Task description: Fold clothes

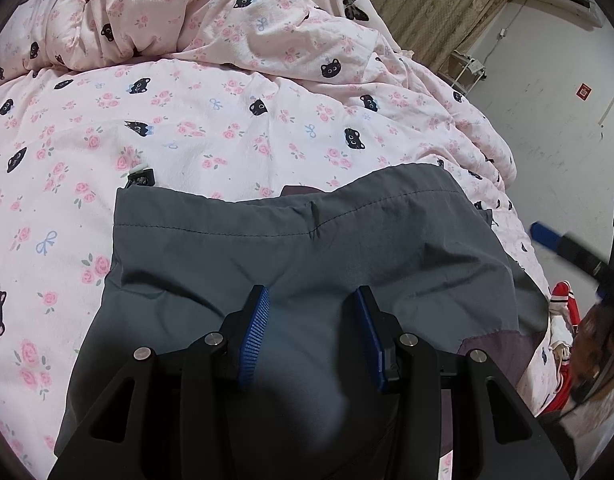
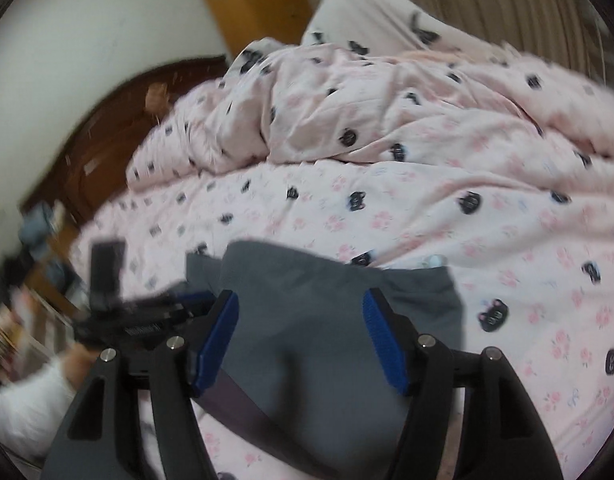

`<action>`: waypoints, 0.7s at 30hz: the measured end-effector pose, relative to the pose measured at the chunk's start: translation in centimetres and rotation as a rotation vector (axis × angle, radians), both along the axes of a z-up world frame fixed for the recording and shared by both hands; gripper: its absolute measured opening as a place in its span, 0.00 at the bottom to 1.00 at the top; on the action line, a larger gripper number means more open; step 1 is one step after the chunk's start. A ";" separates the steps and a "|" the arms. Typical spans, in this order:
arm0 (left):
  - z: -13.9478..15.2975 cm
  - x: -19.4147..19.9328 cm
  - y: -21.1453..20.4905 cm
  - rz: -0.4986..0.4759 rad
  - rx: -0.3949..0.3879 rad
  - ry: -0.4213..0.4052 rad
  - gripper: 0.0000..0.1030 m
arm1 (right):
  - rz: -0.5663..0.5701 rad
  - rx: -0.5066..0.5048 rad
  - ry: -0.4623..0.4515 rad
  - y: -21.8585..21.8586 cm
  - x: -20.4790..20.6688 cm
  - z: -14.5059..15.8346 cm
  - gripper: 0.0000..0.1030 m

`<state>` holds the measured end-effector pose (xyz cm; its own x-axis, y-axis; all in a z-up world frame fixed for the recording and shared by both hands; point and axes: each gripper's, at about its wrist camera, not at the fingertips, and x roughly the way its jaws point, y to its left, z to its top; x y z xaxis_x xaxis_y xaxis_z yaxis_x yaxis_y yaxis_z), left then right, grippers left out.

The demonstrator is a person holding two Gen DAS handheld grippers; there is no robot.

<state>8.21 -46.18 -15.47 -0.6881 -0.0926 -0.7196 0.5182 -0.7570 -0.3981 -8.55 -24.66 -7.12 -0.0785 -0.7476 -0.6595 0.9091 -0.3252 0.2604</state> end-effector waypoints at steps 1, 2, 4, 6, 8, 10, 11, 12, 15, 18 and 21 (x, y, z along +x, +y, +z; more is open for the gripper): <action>0.0 0.0 0.0 0.000 0.000 0.000 0.38 | -0.002 0.010 0.016 -0.6 0.6 -0.7 0.64; 0.0 0.0 0.0 0.000 0.000 0.001 0.38 | -0.005 0.020 0.031 -1.2 1.2 -1.4 0.64; -0.1 0.1 -0.1 0.000 -0.001 0.001 0.38 | -0.022 0.041 0.055 -1.8 1.7 -2.6 0.64; -0.1 0.1 -0.1 -0.002 -0.006 -0.001 0.38 | -0.050 0.067 0.090 -2.3 1.5 -3.8 0.63; -0.2 0.0 -0.1 -0.004 -0.013 -0.005 0.38 | -0.074 0.091 0.114 -2.6 1.1 -4.9 0.63; -0.2 0.0 -0.1 -0.007 -0.021 -0.009 0.38 | -0.092 0.104 0.102 -2.5 0.4 -5.8 0.63; -0.2 0.0 -0.2 -0.007 -0.024 -0.012 0.38 | -0.104 0.110 0.093 -2.4 0.1 -6.2 0.63; -0.2 0.0 -0.2 -0.007 -0.028 -0.014 0.38 | -0.119 0.114 0.087 -2.2 -0.4 -6.6 0.63; -0.3 -0.1 -0.5 -0.006 -0.034 -0.017 0.38 | -0.167 0.128 0.067 -1.6 -1.9 -7.6 0.69; -0.2 -0.2 -0.8 0.004 -0.045 -0.026 0.38 | -0.210 0.139 0.021 -1.3 -3.3 -8.5 0.77; -0.1 -0.2 -1.3 0.025 -0.057 -0.033 0.38 | -0.240 0.156 -0.007 -1.5 -4.1 -9.0 0.78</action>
